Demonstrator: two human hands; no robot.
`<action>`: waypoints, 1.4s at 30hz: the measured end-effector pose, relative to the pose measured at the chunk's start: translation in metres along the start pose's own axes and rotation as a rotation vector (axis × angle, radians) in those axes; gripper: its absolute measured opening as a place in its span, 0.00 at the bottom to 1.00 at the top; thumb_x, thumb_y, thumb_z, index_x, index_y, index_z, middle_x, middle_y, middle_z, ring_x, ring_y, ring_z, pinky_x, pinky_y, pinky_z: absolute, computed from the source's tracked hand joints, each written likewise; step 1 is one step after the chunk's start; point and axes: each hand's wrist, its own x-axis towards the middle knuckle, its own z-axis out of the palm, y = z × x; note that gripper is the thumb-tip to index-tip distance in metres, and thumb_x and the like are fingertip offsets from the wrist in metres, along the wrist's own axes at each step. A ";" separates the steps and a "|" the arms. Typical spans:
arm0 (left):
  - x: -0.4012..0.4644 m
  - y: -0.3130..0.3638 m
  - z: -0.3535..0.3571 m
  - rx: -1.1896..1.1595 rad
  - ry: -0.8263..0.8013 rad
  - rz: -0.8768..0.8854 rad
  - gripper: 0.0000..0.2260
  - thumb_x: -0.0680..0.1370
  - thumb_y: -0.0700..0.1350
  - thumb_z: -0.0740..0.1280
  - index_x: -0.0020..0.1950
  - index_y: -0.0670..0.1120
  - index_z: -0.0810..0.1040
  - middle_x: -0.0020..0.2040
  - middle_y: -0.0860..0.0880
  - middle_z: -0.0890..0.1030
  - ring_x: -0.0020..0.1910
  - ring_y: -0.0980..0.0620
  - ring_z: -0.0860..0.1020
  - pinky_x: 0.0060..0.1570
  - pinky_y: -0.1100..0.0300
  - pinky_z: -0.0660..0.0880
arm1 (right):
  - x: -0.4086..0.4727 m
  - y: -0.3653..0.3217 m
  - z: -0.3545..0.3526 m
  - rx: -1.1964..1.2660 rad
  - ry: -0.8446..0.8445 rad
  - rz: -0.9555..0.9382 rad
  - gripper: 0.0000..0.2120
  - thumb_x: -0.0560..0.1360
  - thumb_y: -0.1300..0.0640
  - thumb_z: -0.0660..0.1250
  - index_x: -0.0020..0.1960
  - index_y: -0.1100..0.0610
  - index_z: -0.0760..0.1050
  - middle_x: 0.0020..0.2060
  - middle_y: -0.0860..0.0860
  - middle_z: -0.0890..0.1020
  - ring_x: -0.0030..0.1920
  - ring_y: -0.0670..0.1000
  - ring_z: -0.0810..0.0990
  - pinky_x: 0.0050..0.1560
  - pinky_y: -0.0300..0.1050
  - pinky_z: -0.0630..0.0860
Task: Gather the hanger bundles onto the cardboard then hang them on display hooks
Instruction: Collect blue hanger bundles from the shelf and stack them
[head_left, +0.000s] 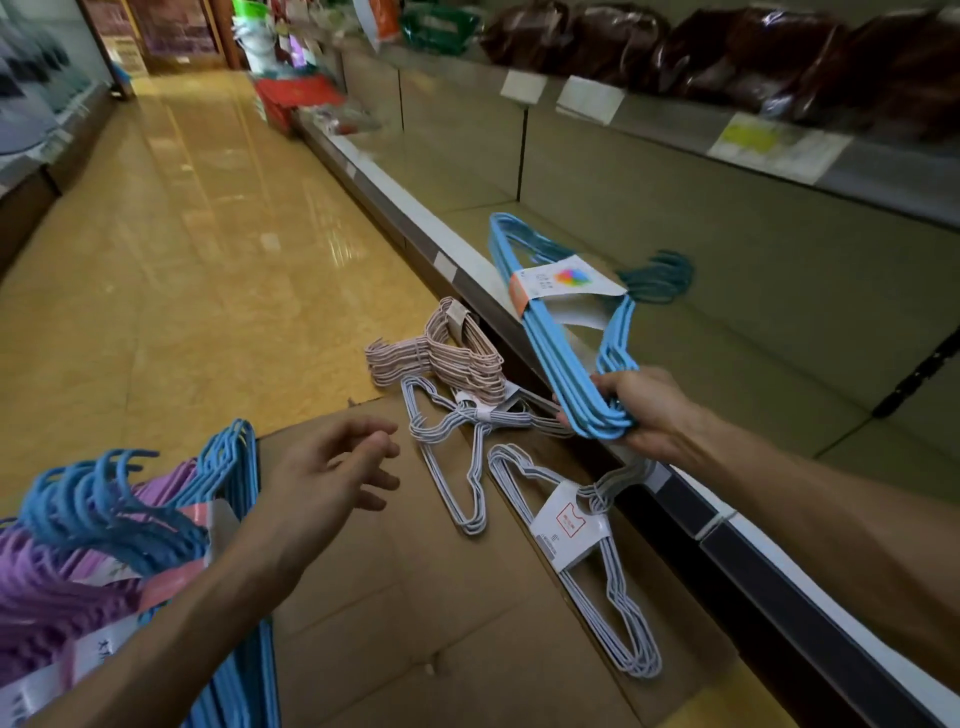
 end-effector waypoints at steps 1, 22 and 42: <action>0.000 0.004 -0.002 -0.039 0.023 -0.013 0.06 0.82 0.45 0.63 0.55 0.50 0.80 0.50 0.47 0.82 0.42 0.53 0.83 0.38 0.60 0.82 | -0.008 -0.002 0.000 -0.030 -0.025 -0.013 0.11 0.78 0.75 0.59 0.59 0.69 0.69 0.45 0.68 0.82 0.40 0.64 0.85 0.31 0.59 0.83; 0.008 0.073 -0.038 -0.972 0.266 -0.154 0.20 0.78 0.54 0.68 0.68 0.47 0.76 0.55 0.48 0.86 0.51 0.48 0.85 0.45 0.45 0.83 | -0.122 0.035 0.066 -0.288 -0.664 -0.095 0.17 0.78 0.72 0.60 0.63 0.60 0.72 0.51 0.58 0.81 0.47 0.66 0.84 0.45 0.69 0.82; -0.013 0.079 -0.026 -1.132 0.203 -0.174 0.15 0.83 0.53 0.60 0.54 0.41 0.77 0.43 0.44 0.87 0.38 0.47 0.86 0.31 0.54 0.82 | -0.080 -0.053 0.106 0.389 -0.663 -0.094 0.43 0.63 0.40 0.73 0.70 0.64 0.70 0.63 0.61 0.80 0.64 0.59 0.79 0.65 0.60 0.76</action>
